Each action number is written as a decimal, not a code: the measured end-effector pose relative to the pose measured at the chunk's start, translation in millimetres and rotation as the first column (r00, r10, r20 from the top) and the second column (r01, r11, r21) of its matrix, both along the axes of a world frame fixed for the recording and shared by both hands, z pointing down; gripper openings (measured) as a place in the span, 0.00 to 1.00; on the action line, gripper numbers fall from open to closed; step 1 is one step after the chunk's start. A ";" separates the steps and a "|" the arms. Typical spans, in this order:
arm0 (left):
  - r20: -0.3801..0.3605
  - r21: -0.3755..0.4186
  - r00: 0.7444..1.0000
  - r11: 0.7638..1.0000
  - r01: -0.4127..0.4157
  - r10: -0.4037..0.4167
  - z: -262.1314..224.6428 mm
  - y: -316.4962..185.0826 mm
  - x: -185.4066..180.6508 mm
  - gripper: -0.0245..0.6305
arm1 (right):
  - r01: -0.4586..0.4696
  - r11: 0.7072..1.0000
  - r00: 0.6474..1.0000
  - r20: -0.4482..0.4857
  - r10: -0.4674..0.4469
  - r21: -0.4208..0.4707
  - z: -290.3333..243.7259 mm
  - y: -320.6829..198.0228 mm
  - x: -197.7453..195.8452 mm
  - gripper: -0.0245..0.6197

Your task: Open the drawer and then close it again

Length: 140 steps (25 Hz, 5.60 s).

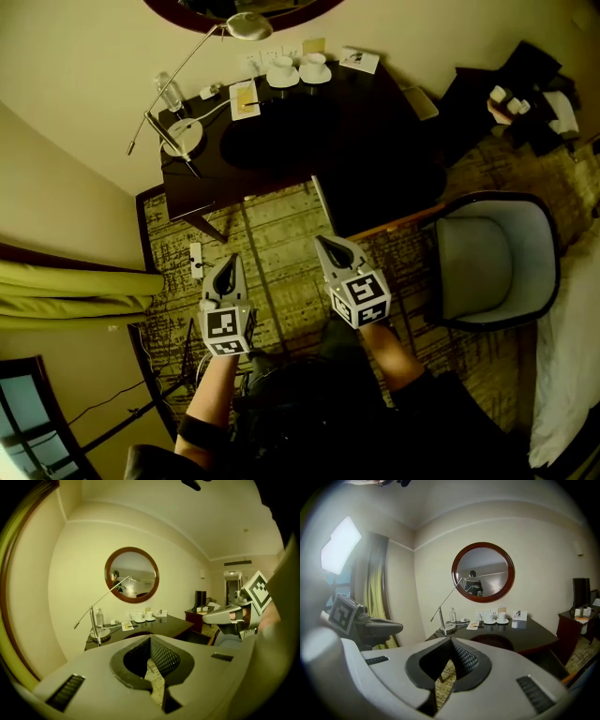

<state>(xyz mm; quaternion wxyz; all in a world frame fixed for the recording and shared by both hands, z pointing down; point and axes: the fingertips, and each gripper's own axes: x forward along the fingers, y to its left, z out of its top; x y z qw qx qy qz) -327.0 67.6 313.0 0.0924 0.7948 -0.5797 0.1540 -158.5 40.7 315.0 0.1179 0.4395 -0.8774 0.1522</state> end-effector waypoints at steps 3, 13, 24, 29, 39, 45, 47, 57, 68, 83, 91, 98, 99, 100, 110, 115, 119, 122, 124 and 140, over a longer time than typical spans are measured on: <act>0.009 0.021 1.000 1.000 0.000 0.000 -4.6 -4.7 9.3 0.04 | 0.004 1.000 1.000 0.002 -0.004 -0.009 6.6 -2.6 7.3 0.05; -0.012 0.027 0.997 0.997 0.073 -0.072 -13.8 -15.2 60.3 0.04 | 0.115 0.993 0.991 0.075 -0.113 -0.028 7.4 -15.6 32.9 0.05; 0.059 0.048 0.998 0.999 -0.022 0.019 -15.2 -33.0 121.2 0.04 | 0.102 0.994 0.989 0.117 -0.096 -0.050 11.0 -34.3 69.8 0.05; 0.055 0.041 0.994 0.995 -0.095 0.093 -15.4 -42.6 130.2 0.05 | 0.023 0.995 0.990 0.143 -0.009 -0.095 16.0 -42.6 73.2 0.05; 0.143 0.087 0.939 0.941 -0.327 0.313 -2.0 -35.4 178.7 0.04 | -0.207 0.960 0.956 0.170 0.240 -0.190 53.0 -32.6 150.8 0.05; 0.146 0.073 0.912 0.915 -0.397 0.384 9.4 -35.6 230.5 0.05 | -0.321 0.897 0.890 0.227 0.395 -0.304 87.5 -24.0 224.1 0.04; 0.133 0.065 0.910 0.912 -0.405 0.394 16.1 -38.8 249.9 0.05 | -0.340 0.874 0.865 0.248 0.436 -0.347 105.7 -23.7 247.8 0.04; 0.187 -0.007 0.897 0.914 -0.406 0.400 72.5 -59.7 365.1 0.05 | -0.277 0.805 0.807 0.327 0.491 -0.524 195.9 -38.2 348.6 0.04; 0.263 -0.075 0.890 0.927 -0.367 0.373 138.3 -98.5 483.7 0.05 | -0.188 0.760 0.750 0.409 0.520 -0.622 300.5 -63.2 419.0 0.04; 0.285 -0.158 0.874 0.919 -0.361 0.393 241.2 -131.4 534.2 0.05 | -0.102 0.747 0.749 0.444 0.492 -0.657 405.2 -96.1 431.7 0.04; 0.279 -0.168 0.880 0.922 -0.348 0.383 260.4 -149.0 536.0 0.05 | -0.130 0.762 0.712 0.475 0.517 -0.634 405.5 -106.2 430.7 0.04; 0.279 -0.161 0.893 0.934 -0.318 0.352 262.2 -163.7 527.0 0.04 | -0.138 0.777 0.696 0.498 0.517 -0.614 405.9 -128.5 426.3 0.04; 0.278 -0.157 0.897 0.937 -0.312 0.345 262.4 -165.4 525.3 0.04 | -0.140 0.778 0.697 0.497 0.517 -0.613 407.2 -131.9 425.4 0.04; 0.277 -0.153 0.899 0.940 -0.306 0.338 262.6 -167.6 523.5 0.05 | -0.142 0.779 0.700 0.495 0.515 -0.611 408.4 -135.9 424.5 0.04; 0.299 -0.109 0.922 0.969 -0.224 0.247 258.9 -205.8 494.4 0.05 | -0.165 0.802 0.726 0.479 0.493 -0.574 401.9 -212.8 408.3 0.04; 0.310 -0.094 0.928 0.978 -0.187 0.207 253.3 -224.0 480.9 0.05 | -0.168 0.822 0.735 0.486 0.472 -0.543 396.7 -254.3 398.0 0.04; 0.301 -0.088 0.937 0.984 -0.157 0.176 256.5 -233.0 472.8 0.05 | -0.185 0.829 0.723 0.498 0.479 -0.528 395.1 -280.1 392.8 0.04; 0.300 -0.081 0.942 0.988 -0.135 0.153 261.1 -238.2 464.8 0.05 | -0.196 0.831 0.713 0.506 0.485 -0.520 395.9 -298.8 387.9 0.04; 0.302 -0.081 0.943 0.990 -0.119 0.138 263.5 -240.4 458.6 0.05 | -0.198 0.834 0.711 0.510 0.484 -0.516 396.3 -309.3 384.9 0.04; 0.310 -0.064 0.950 0.998 -0.015 0.034 267.2 -247.1 418.4 0.05 | -0.240 0.839 0.720 0.490 0.492 -0.489 401.0 -389.9 367.5 0.04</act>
